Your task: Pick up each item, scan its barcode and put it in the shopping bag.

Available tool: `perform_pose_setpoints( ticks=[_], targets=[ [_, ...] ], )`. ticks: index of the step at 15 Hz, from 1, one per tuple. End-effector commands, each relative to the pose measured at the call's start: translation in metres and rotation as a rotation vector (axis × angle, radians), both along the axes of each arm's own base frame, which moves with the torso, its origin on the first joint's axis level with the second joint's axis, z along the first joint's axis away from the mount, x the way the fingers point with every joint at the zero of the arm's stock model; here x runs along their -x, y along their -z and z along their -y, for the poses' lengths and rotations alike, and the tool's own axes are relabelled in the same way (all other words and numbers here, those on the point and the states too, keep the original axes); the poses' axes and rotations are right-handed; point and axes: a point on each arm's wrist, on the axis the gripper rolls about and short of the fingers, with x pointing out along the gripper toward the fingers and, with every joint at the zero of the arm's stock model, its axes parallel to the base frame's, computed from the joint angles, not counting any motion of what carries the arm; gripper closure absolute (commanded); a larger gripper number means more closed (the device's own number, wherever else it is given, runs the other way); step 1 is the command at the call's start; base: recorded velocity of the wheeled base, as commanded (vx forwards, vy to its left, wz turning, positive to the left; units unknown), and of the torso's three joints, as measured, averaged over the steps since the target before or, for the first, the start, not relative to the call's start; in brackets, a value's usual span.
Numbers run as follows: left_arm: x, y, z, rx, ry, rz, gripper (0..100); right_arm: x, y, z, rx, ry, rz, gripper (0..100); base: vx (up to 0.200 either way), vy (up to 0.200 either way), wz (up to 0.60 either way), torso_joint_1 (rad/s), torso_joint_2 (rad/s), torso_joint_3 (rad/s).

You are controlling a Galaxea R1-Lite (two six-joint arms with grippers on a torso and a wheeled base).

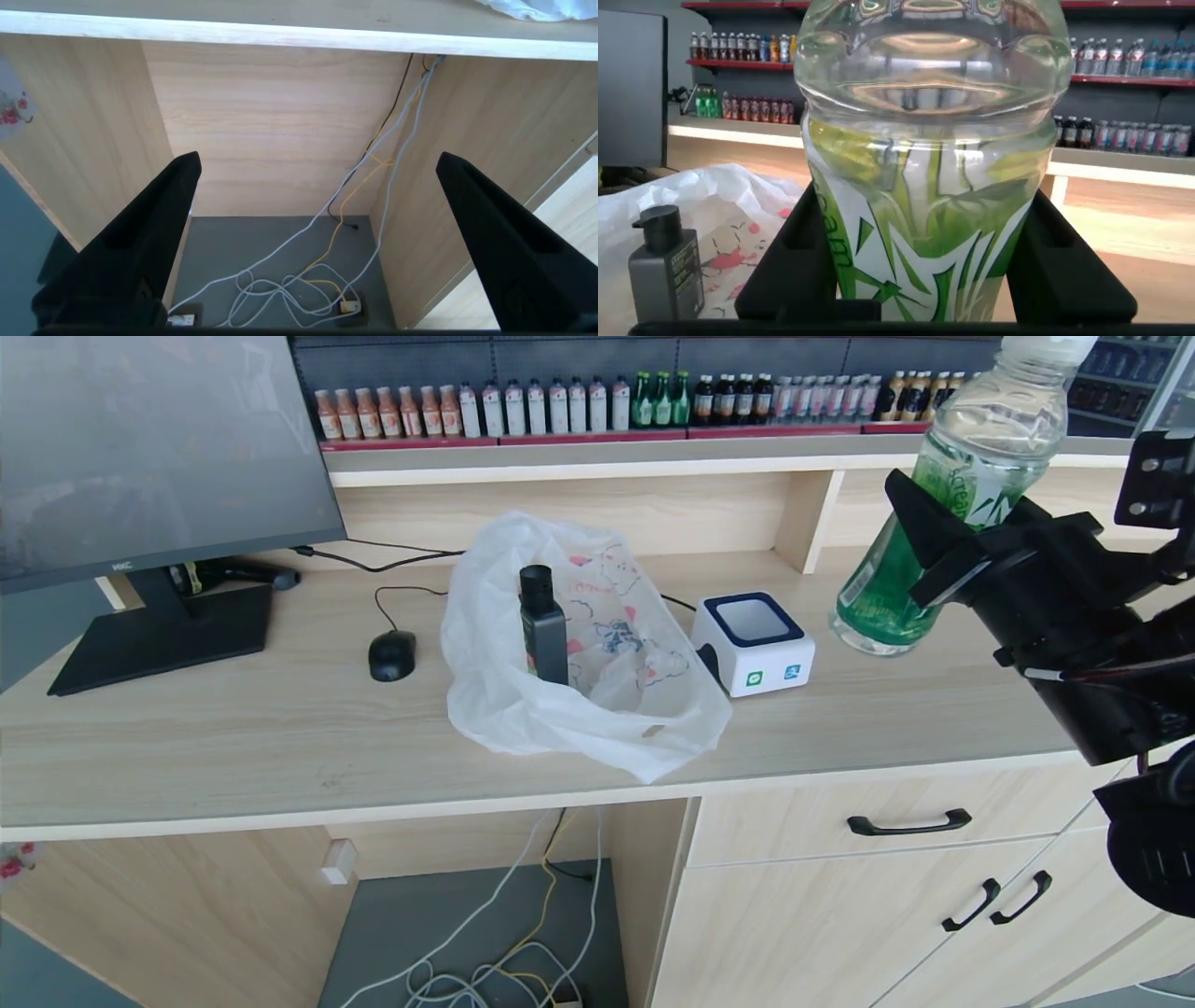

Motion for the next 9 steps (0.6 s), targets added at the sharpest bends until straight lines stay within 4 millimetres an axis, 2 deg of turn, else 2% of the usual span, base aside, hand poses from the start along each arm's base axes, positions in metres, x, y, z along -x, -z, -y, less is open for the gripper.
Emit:
perform_pose_setpoints(
  ticks=[1, 9],
  targets=[
    [0.0000, 0.0000, 0.0000, 0.001, 0.001, 0.000, 0, -0.0023, 0.0015, -0.0005, -0.007, -0.005, -0.006, 100, 0.000, 0.200, 0.00, -0.002, 0.00, 0.002],
    [0.0000, 0.0000, 0.0000, 0.001, 0.001, 0.000, 0, -0.0115, 0.0036, -0.0026, -0.010, -0.004, -0.011, 100, 0.000, 0.200, 0.00, 0.007, 0.00, 0.000]
  ],
)
